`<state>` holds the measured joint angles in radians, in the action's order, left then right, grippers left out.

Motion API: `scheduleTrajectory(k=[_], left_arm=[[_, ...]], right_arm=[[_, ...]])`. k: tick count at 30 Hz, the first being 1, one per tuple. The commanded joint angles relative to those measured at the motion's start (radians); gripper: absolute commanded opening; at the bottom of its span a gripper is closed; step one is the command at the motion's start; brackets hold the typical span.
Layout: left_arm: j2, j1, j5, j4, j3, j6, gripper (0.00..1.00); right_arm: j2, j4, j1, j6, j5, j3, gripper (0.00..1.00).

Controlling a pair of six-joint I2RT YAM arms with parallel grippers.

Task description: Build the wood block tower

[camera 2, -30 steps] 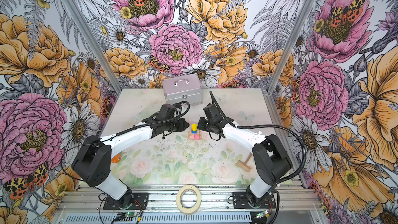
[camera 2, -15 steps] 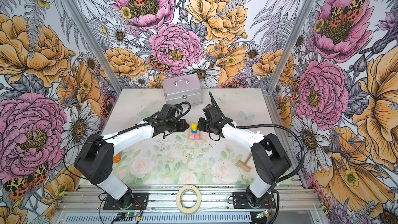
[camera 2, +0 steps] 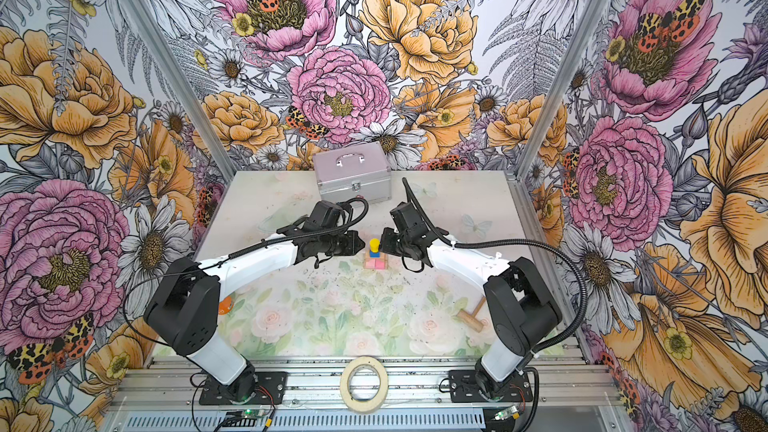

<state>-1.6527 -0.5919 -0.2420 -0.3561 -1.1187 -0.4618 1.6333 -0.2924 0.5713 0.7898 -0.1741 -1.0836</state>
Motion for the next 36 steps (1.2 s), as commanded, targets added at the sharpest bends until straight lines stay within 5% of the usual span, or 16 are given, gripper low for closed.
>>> scheduleTrajectory(k=[1,36], left_arm=[[-0.018,-0.008,-0.002,-0.004,-0.03,0.022,0.16],[-0.027,-0.014,-0.004,-0.014,-0.042,0.025,0.16]], right_arm=[[0.012,0.034,0.008,0.005,-0.004,0.008,0.0],[0.016,0.039,0.015,0.01,-0.01,0.008,0.0]])
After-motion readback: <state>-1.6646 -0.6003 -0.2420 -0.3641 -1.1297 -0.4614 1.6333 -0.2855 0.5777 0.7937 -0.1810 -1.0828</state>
